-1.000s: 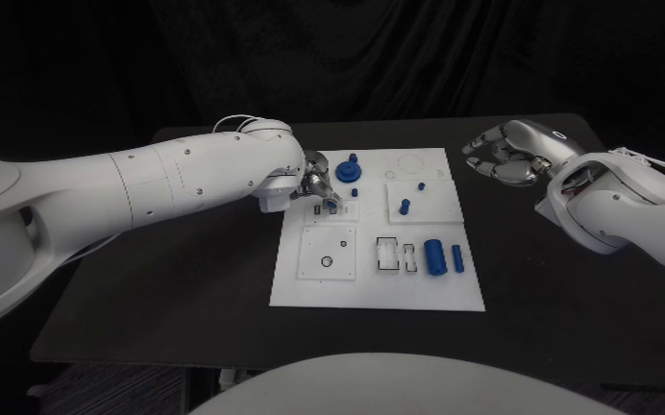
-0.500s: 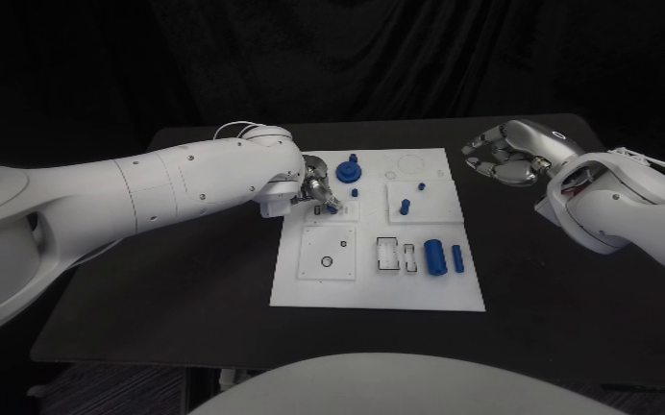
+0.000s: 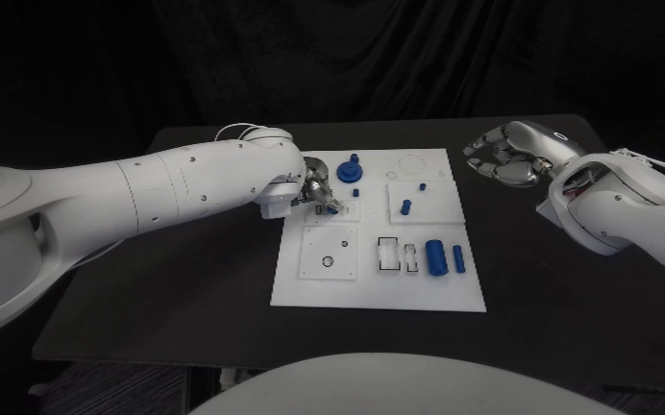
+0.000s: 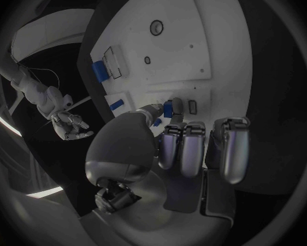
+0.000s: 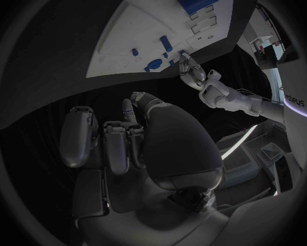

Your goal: Assemble the parts on the task board

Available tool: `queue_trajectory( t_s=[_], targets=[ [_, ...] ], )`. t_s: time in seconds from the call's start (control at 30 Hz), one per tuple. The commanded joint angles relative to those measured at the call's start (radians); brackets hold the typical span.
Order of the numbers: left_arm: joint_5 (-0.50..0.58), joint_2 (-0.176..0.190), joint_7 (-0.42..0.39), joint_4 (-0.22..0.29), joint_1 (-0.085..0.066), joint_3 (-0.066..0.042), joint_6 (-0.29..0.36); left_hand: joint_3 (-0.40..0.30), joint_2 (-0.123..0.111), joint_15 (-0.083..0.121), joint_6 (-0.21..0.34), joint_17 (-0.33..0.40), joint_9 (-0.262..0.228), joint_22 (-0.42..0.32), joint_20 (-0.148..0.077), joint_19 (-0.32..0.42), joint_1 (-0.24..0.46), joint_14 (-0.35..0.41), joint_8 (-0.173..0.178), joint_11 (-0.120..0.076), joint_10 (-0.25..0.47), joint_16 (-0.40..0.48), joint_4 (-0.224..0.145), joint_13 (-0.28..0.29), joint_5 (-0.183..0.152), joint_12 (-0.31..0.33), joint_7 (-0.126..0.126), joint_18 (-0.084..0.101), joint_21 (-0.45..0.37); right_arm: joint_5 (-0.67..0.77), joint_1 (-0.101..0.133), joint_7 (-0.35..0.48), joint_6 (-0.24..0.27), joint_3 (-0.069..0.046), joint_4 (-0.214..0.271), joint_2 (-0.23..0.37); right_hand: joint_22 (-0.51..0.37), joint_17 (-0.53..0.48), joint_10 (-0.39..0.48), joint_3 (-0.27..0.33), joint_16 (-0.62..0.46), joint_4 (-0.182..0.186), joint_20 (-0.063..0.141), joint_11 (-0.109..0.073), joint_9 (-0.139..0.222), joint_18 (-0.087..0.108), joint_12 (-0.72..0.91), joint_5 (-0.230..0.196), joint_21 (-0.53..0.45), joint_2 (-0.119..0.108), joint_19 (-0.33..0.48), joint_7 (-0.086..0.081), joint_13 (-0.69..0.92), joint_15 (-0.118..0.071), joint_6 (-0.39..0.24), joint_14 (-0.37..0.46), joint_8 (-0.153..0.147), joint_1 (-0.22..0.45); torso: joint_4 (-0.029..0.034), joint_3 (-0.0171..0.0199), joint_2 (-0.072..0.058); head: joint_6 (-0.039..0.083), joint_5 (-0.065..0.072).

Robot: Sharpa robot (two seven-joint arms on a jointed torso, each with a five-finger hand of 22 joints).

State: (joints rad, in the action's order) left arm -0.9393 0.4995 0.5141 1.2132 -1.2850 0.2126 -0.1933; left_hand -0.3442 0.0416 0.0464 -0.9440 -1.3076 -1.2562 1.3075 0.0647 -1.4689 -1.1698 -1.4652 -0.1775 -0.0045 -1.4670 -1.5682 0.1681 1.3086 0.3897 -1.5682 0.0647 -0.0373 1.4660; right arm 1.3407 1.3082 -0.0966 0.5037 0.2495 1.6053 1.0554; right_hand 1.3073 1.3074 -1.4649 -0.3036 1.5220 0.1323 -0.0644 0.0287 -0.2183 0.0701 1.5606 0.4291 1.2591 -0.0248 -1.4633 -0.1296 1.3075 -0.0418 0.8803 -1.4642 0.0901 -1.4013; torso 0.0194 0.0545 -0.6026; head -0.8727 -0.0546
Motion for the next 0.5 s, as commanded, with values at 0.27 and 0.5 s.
queue_trajectory(
  t_s=[0.27,0.5],
  targets=[
    [0.008,-0.002,-0.02,-0.004,0.007,0.0,0.004,-0.006,0.008,0.005,0.001,-0.263,-0.001,0.18,-0.004,0.003,0.0,-0.106,0.003,-0.002,-0.104,-0.003,0.0,0.262,0.0,-0.003,-0.005,-0.001,-0.007,0.0,-0.003,-0.017,-0.01,-0.001,0.001,0.0,0.175,0.18,-0.089,-0.006,-0.003,0.0,-0.002,-0.001,0.002,-0.003,-0.005,0.005,-0.003,0.002,0.007,0.003,0.246,0.0,0.005,-0.088,-0.003,0.008,0.0009,-0.0002,0.0,0.0,0.001],
    [0.008,-0.007,-0.026,-0.012,0.013,0.0,0.002,-0.009,0.007,0.004,0.001,-0.263,0.0,0.179,-0.003,0.005,0.003,-0.106,0.005,-0.001,-0.104,-0.003,0.001,0.262,-0.01,-0.003,-0.003,-0.002,-0.01,0.0,-0.003,-0.018,-0.012,-0.001,0.0,-0.001,0.175,0.18,-0.089,-0.006,-0.003,0.0,-0.002,-0.001,0.002,-0.003,-0.005,0.005,-0.003,0.002,0.007,0.003,0.246,0.0,0.005,-0.088,-0.003,0.008,-0.0012,-0.0003,0.0,0.0,0.002]
  ],
)
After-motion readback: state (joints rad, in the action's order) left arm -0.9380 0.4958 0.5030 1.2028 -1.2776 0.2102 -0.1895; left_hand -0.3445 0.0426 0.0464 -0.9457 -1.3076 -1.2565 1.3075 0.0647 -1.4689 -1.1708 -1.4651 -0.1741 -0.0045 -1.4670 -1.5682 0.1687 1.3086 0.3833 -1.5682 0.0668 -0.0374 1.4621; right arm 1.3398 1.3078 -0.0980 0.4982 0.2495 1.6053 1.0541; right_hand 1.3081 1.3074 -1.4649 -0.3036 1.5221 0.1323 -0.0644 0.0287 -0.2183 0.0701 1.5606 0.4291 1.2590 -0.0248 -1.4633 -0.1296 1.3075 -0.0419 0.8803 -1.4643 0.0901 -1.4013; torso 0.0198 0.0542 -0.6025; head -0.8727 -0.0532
